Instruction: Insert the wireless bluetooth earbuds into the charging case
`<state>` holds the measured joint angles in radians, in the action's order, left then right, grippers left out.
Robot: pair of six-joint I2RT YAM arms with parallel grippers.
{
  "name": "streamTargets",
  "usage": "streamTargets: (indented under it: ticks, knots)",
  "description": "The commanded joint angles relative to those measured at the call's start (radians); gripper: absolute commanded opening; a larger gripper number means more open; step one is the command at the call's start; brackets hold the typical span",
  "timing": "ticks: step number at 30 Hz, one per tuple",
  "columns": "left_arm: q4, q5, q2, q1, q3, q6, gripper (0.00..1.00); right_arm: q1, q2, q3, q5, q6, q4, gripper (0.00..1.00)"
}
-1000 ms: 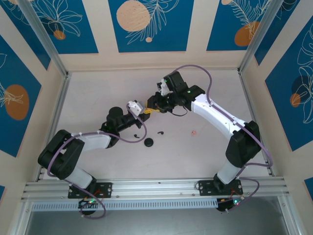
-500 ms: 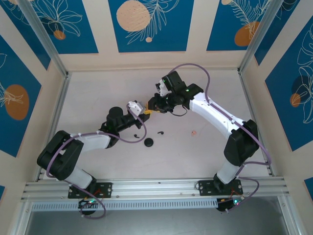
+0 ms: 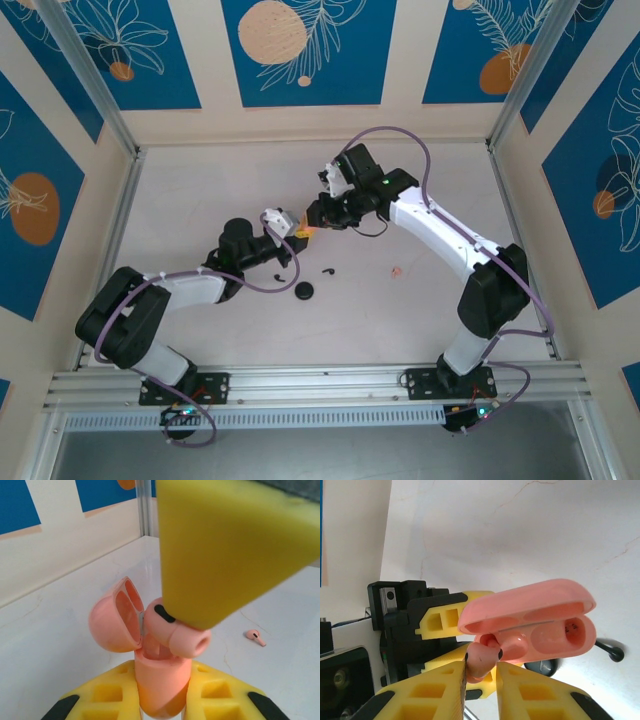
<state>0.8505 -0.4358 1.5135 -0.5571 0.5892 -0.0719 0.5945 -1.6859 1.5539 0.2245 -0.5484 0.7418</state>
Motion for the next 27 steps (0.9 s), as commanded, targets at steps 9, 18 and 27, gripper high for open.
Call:
streamTargets:
  ticks: [9, 18, 27]
  knots:
    - [0.036, -0.091, -0.021, -0.008, 0.021, 0.035, 0.12, -0.024, 0.009, 0.024, 0.088, 0.109, 0.053, 0.23]
    - [0.036, -0.109, -0.032, -0.007, 0.024, 0.040, 0.12, -0.028, 0.003, 0.023, 0.102, 0.155, 0.085, 0.23]
    - [0.038, -0.122, -0.039, -0.007, 0.027, 0.044, 0.12, -0.043, 0.007, 0.028, 0.067, 0.185, 0.114, 0.24]
